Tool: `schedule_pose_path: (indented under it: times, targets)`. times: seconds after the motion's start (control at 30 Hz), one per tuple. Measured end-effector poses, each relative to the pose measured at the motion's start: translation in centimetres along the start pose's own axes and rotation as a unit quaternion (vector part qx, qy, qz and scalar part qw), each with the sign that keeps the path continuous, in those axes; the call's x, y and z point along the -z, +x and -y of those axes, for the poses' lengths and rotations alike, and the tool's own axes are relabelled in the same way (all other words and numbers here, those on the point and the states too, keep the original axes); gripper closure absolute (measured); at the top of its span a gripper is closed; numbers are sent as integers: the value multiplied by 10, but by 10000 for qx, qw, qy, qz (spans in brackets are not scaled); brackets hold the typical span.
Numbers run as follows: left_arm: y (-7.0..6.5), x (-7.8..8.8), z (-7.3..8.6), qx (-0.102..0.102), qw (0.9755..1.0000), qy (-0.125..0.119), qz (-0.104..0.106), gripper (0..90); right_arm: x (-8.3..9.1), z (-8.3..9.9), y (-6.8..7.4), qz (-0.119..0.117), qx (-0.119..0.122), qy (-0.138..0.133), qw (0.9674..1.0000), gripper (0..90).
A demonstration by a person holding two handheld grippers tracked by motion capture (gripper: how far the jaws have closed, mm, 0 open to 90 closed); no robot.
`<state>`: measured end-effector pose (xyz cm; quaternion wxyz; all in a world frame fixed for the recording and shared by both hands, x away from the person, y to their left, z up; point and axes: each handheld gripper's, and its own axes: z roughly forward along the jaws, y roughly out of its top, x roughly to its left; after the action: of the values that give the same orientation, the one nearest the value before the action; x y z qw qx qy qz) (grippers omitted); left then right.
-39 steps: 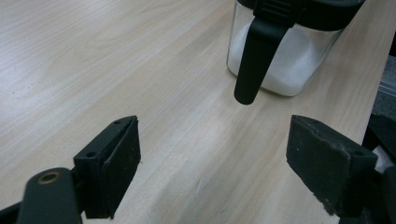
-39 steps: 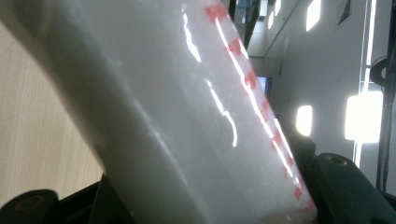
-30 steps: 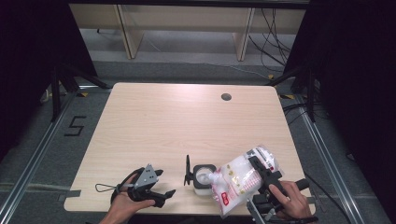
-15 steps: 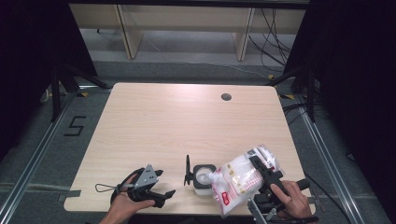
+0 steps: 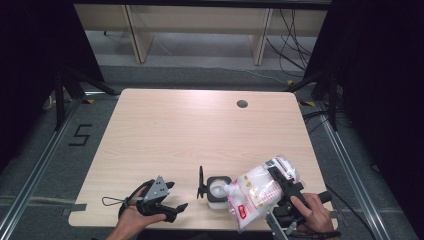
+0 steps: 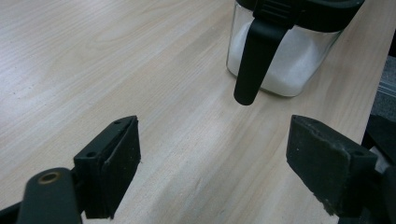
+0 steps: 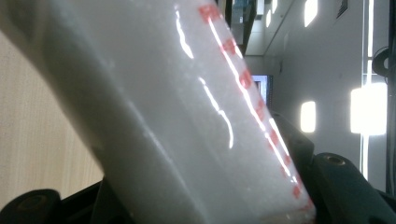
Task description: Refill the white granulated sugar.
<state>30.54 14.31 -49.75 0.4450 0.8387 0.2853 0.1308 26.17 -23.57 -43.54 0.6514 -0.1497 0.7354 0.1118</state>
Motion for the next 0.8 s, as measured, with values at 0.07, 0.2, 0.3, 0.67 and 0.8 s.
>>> schedule_pose_path:
  times: [0.07, 0.2, 0.3, 0.67, 0.8]
  targets:
    - [1, 0, 0, -111, 9999, 5, -2, 174, 0, 0, 1, -18, -44, 51, 10000, 499]
    - [0, 0, 0, -31, 10000, 28, -2, 173, 0, -1, 1, -2, 60, 47, 10000, 499]
    - [0, 0, 0, -29, 10000, 10, -3, 173, 1, -1, 1, -19, 55, 63, 10000, 500]
    - [0, 0, 0, -10, 10000, 7, 3, 173, 1, -1, 2, -12, -46, 55, 10000, 500]
    - [0, 0, 0, -10, 10000, 12, 5, 173, 1, -1, 0, 7, 53, 45, 10000, 500]
